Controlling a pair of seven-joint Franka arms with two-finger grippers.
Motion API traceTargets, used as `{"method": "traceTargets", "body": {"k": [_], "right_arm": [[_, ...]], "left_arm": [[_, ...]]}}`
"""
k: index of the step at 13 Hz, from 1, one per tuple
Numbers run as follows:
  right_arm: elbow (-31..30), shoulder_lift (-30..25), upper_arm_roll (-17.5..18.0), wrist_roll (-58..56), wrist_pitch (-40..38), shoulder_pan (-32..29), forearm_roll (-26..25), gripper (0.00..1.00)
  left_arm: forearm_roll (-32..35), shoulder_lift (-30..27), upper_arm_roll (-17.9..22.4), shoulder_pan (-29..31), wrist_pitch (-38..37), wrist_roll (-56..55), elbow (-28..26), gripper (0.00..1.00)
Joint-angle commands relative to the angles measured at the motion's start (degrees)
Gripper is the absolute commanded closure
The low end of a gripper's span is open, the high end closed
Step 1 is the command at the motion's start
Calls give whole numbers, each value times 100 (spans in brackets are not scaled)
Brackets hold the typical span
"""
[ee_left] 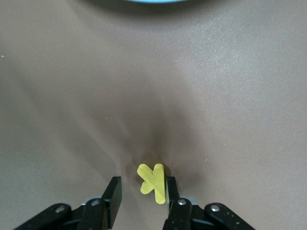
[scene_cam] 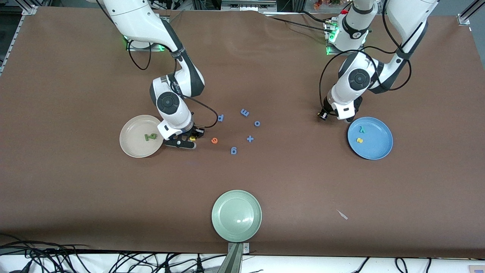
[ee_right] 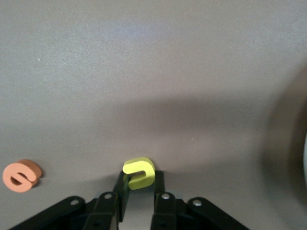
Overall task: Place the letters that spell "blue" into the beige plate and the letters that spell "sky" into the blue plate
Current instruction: 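Drop the u in the white plate while the left gripper drops the k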
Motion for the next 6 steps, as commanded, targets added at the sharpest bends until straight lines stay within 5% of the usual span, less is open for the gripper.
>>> {"method": "traceTargets", "body": {"k": [1,4,6], "right_arm": [[90,58,-74,-282,26,-40,-24,84],[186,-91,-276,-589,-323,-40,-24,84],[432,-214,-565,-1089,-972,-40,-24,84]], "left_arm": [[228,12,-9,42,69,-119,-67,55],[264,30,9,42,78,-127,-50,56],[273,-5,9,42,70,-127,-58,70]]}}
